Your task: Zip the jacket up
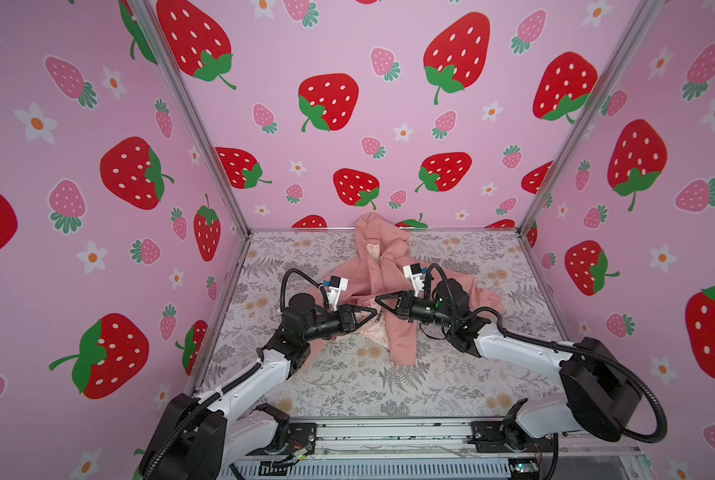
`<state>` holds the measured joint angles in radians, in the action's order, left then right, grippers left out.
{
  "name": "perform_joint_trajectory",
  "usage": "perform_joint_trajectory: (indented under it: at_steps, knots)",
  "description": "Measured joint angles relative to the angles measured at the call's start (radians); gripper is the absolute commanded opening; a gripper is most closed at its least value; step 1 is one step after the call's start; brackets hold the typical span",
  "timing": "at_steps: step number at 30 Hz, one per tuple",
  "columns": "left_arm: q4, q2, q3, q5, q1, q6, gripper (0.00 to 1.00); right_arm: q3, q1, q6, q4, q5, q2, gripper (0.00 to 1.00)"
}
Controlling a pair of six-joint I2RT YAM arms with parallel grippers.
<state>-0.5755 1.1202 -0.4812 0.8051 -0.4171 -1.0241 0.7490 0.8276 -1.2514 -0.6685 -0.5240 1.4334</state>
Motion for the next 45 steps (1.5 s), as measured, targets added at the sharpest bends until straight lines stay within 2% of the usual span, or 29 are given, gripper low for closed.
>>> perform_joint_trajectory:
  at_steps: [7, 16, 19, 23, 32, 37, 39, 43, 45]
  knots:
    - [0.004, 0.009, 0.0, 0.0, 0.0, 0.006, 0.25, 0.002, 0.005, 0.0, 0.002, 0.0, 0.002, 0.0]
    - [0.003, 0.018, 0.0, 0.007, 0.0, 0.006, 0.21, 0.002, 0.006, 0.001, 0.004, 0.0, 0.005, 0.0]
    - [0.002, 0.017, 0.0, 0.009, 0.0, 0.005, 0.27, 0.002, 0.008, 0.001, 0.004, 0.0, 0.005, 0.0]
    - [-0.003, 0.017, 0.0, 0.01, 0.0, 0.002, 0.27, 0.002, 0.01, 0.001, 0.004, 0.0, 0.005, 0.0]
    - [-0.01, 0.018, 0.0, 0.011, 0.0, 0.002, 0.16, 0.006, 0.01, 0.001, 0.005, 0.0, 0.007, 0.0]
    - [-0.016, 0.021, 0.0, 0.015, 0.0, -0.001, 0.07, 0.01, 0.01, 0.001, 0.005, 0.0, 0.009, 0.0]
    - [-0.019, 0.025, 0.0, 0.016, 0.0, 0.0, 0.0, 0.01, 0.01, 0.004, 0.005, 0.001, 0.01, 0.0]
    - [-0.021, 0.034, 0.0, 0.016, 0.0, 0.003, 0.0, 0.01, 0.01, 0.016, 0.014, 0.004, 0.01, 0.0]
    - [-0.014, 0.034, 0.0, 0.016, 0.0, 0.006, 0.0, 0.015, 0.01, 0.039, 0.048, 0.015, 0.009, 0.07]
